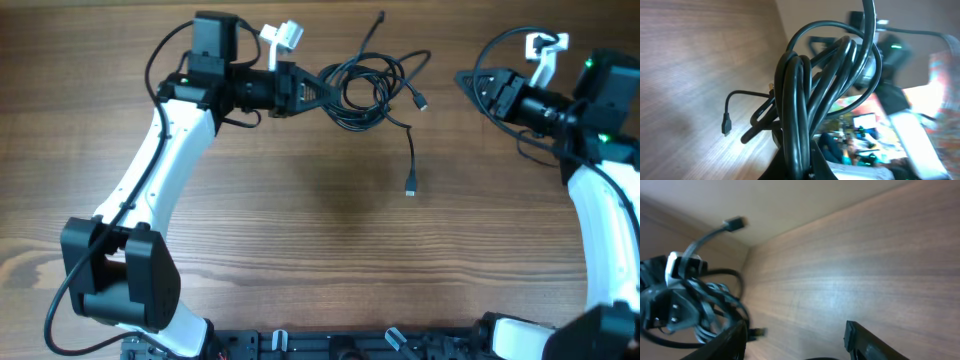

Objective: Untangle cables

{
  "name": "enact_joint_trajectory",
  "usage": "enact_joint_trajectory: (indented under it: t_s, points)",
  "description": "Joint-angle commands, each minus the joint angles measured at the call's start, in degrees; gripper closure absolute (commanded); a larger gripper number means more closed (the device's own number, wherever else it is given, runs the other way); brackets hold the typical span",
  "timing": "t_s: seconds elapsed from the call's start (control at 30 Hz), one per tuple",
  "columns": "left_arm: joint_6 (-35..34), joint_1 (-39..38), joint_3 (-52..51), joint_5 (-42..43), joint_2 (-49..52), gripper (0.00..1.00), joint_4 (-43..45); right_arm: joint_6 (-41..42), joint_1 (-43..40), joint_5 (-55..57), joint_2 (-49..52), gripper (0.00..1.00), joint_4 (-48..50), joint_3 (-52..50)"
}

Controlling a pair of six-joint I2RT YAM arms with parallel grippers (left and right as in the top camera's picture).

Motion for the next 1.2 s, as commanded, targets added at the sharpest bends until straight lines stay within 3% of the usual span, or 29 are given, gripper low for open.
enact_joint_trajectory:
  t_s: [0.0,0.2,0.33,0.87,1.0,1.17]
  points:
    - [-6.78,0.81,0.35,7.17,-0.42,0.96,0.66,-4.00,1.44,-10.36,3.91,0.41,4.79,0.90]
    - [-19.43,0.79,0.35,7.17,-0.42,0.96,2.38,-5.03,6.71,-12.57,5.33,0.41,14.91,0.87]
    - [-27.65,0.79,0.35,8.07,-0.42,0.96,2.51,-1.62,10.71,-4.24,5.51,0.41,18.62,0.90]
    - [-29.29,-1.01,0.35,11.10,-0.44,0.96,2.56,11.13,16.68,10.49,10.19,0.48,34.10,0.87]
    - [-29.27,-1.01,0.35,11.50,-0.44,0.96,2.54,13.16,16.72,10.78,12.94,0.59,37.62,0.87]
    - [-29.27,-1.01,0.35,11.47,-0.44,0.96,2.75,13.05,15.21,14.60,13.55,0.87,38.45,0.90]
